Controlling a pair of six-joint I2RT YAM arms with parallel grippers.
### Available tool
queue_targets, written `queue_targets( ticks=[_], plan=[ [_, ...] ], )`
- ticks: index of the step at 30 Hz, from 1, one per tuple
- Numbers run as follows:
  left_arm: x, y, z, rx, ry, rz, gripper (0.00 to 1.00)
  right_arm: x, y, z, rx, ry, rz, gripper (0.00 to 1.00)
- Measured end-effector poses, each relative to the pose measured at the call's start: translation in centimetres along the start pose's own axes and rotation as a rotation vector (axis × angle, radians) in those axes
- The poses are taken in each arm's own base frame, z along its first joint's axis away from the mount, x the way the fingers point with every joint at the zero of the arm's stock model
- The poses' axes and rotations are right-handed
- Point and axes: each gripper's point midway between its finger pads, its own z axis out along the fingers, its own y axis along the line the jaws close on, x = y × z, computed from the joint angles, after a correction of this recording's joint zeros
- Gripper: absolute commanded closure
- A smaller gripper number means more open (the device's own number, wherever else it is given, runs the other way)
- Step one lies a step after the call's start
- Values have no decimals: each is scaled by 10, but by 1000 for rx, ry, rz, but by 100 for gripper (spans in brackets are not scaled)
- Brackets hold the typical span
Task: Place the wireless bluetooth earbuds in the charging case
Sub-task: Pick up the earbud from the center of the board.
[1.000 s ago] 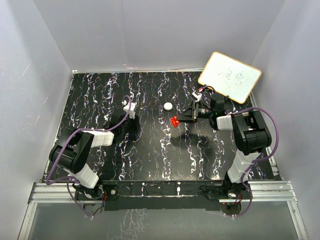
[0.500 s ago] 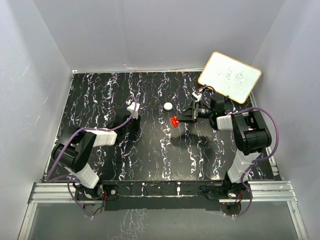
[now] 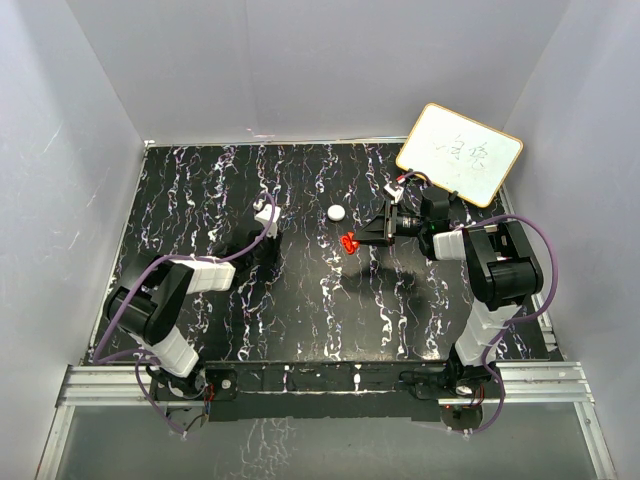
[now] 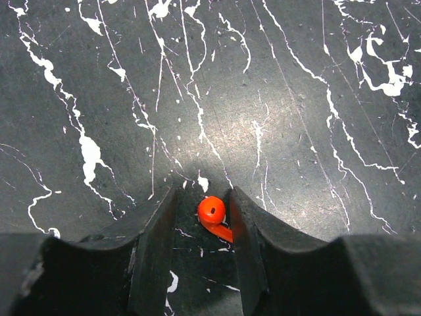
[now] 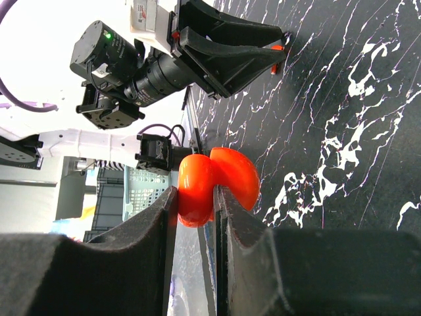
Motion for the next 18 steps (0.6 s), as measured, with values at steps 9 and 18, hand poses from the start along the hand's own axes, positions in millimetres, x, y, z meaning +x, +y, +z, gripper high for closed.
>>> queue_targets(
  ticks=[9,18],
  plan=[
    [1,-2,-1,3,4,1,64,0,0,0,0,0,0,100],
    [2,-3,-3,-3,13,-4,69,0,0,0,0,0,0,100]
  ],
)
